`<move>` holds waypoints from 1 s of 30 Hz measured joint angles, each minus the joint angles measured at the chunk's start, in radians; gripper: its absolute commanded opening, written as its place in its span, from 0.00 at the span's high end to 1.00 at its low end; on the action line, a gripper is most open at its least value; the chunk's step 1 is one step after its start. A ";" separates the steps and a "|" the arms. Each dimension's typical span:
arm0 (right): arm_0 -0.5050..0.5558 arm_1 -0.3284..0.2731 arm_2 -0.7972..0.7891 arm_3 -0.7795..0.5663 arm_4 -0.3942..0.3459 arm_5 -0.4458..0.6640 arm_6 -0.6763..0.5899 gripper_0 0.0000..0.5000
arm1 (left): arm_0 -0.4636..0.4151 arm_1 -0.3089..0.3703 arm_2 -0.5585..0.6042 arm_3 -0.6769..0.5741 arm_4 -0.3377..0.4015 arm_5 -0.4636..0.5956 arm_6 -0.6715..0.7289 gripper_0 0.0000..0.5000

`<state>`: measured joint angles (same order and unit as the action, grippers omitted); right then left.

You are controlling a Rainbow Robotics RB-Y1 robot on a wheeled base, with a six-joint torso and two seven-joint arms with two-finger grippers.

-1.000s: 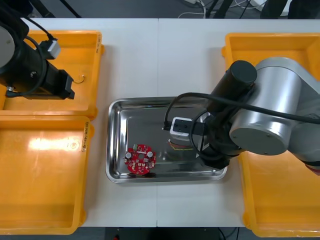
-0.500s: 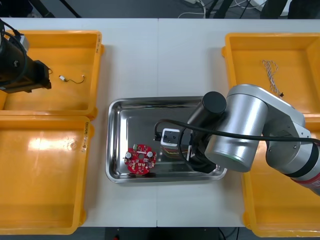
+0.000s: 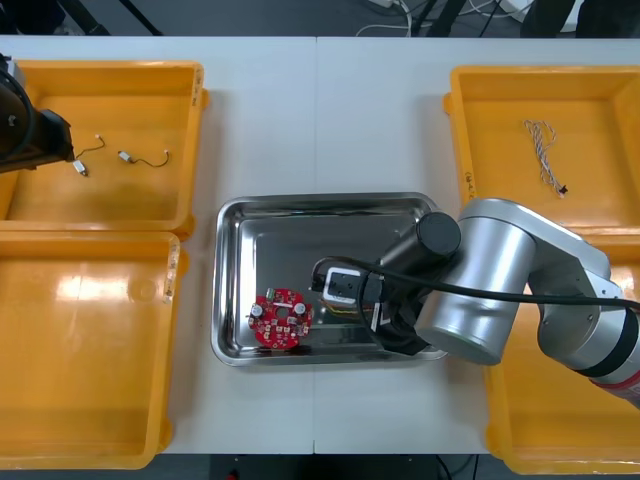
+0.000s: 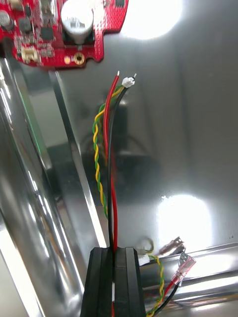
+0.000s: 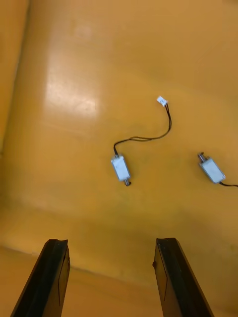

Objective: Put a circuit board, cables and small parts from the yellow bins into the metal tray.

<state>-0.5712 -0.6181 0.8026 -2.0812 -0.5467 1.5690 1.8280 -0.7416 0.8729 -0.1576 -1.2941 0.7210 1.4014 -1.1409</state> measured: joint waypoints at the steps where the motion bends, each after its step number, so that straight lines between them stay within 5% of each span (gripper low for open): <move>1: 0.000 -0.006 0.013 0.000 0.009 -0.010 0.000 1.00 | -0.001 -0.001 0.000 0.010 -0.004 -0.014 0.000 0.00; 16: 0.004 -0.031 0.077 0.025 0.053 -0.062 0.001 1.00 | -0.010 -0.075 0.000 0.124 -0.064 -0.154 0.000 0.00; 19: 0.004 -0.031 0.079 0.025 0.067 -0.062 0.002 0.49 | -0.010 -0.086 0.000 0.132 -0.071 -0.166 0.000 0.00; 20: 0.004 -0.031 0.079 0.025 0.070 -0.062 0.004 0.36 | -0.010 -0.089 0.000 0.137 -0.073 -0.172 0.000 0.00; 21: 0.004 -0.031 0.080 0.026 0.072 -0.062 0.009 0.33 | -0.010 -0.093 0.000 0.142 -0.075 -0.179 0.000 0.00; 23: 0.004 -0.031 0.080 0.026 0.074 -0.062 0.028 0.05 | -0.010 -0.100 0.000 0.155 -0.082 -0.200 0.000 0.00; 30: 0.005 -0.031 0.080 0.026 0.077 -0.062 0.038 0.00 | -0.010 -0.109 0.000 0.194 -0.095 -0.247 0.000 0.00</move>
<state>-0.5667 -0.6490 0.8823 -2.0553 -0.4695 1.5065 1.8657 -0.7520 0.7641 -0.1576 -1.1001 0.6259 1.1543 -1.1413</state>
